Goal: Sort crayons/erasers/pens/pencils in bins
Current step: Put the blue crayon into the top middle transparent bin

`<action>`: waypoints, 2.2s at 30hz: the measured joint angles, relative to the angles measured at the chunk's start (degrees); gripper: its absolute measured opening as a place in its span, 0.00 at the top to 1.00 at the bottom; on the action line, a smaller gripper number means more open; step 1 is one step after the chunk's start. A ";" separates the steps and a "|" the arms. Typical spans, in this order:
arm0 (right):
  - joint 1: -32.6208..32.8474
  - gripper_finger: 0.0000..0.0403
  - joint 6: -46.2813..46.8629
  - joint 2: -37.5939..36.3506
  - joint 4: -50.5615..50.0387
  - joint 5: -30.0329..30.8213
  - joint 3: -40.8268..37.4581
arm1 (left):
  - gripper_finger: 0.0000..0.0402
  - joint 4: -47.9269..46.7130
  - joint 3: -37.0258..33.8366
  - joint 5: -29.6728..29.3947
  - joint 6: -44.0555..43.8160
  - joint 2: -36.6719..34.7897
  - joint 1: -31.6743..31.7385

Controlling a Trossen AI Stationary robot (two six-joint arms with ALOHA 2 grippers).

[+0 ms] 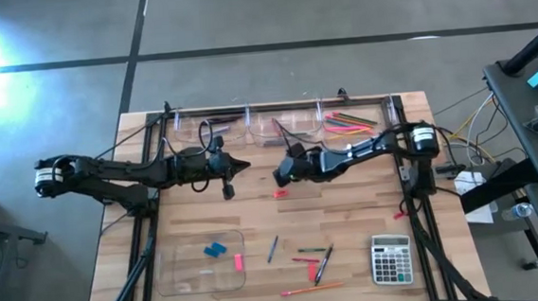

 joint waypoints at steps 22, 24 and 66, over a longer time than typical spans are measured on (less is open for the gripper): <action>5.77 0.83 -43.31 -12.24 -20.72 -9.36 -0.07 | 1.00 0.07 -0.02 1.51 -1.43 0.00 -0.26; 6.12 0.76 -45.79 -11.41 -21.97 -10.30 -0.07 | 1.00 0.02 -0.02 1.51 -1.49 0.00 -0.29; 2.30 0.94 -53.25 -4.28 -21.99 -29.27 -2.25 | 1.00 0.00 -0.15 2.62 -2.86 0.02 -0.37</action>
